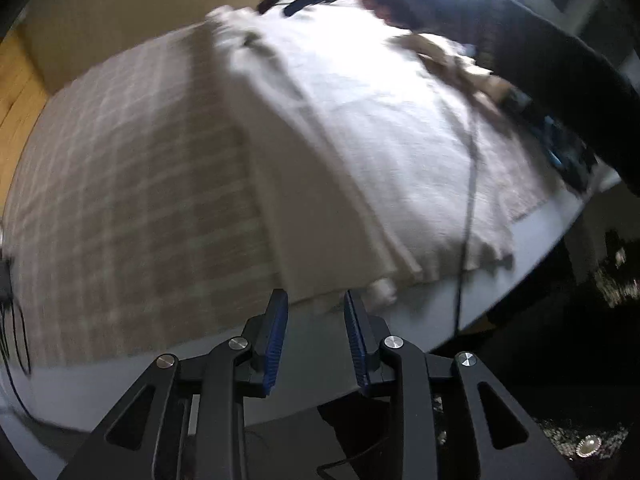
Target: Fold clothes
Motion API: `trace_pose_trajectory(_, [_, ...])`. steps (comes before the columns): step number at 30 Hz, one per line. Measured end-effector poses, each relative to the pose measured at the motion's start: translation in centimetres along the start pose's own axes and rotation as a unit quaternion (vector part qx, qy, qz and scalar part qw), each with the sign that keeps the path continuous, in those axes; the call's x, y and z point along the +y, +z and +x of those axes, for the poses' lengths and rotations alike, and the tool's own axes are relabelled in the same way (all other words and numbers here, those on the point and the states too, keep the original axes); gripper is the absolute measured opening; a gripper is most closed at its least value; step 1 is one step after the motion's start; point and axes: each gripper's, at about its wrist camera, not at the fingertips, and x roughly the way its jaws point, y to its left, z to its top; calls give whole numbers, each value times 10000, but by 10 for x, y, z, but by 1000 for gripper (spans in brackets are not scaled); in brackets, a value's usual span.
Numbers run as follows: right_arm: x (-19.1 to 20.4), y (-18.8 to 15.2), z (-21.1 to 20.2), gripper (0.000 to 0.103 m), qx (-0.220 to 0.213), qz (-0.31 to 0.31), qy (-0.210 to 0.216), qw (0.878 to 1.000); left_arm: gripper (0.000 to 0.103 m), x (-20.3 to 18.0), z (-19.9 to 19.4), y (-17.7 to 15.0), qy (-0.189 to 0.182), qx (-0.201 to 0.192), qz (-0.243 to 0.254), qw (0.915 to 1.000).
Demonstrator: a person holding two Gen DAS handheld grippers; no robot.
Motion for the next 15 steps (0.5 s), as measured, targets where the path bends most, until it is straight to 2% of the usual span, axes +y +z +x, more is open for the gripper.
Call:
trace_pose_trajectory(1, [7,0,5,41,92,-295,-123,9994,28,2,6,1,8,22,-121,9999])
trace_pose_trajectory(4, [23,-1,28,41,372,-961,-520,9933,28,-9,13,4,-245,-94,-81,9996])
trace_pose_trajectory(7, [25,0,47,41,575,-1153,-637,9896,28,-24,21,9,-216,-141,146,9996])
trace_pose_trajectory(10, [21,4,57,41,598,-1230,-653,9885,28,-38,30,13,-183,-186,369,9990])
trace_pose_trajectory(12, [21,8,65,41,625,-1151,-546,9899,26,-36,41,16,-54,-113,337,9994])
trace_pose_trajectory(13, [21,10,69,38,641,-1088,-471,9909,16,-33,44,17,-32,-84,290,9995])
trace_pose_trajectory(15, [20,14,74,11,647,-935,-307,9930,8,-26,44,18,-41,-81,180,9998])
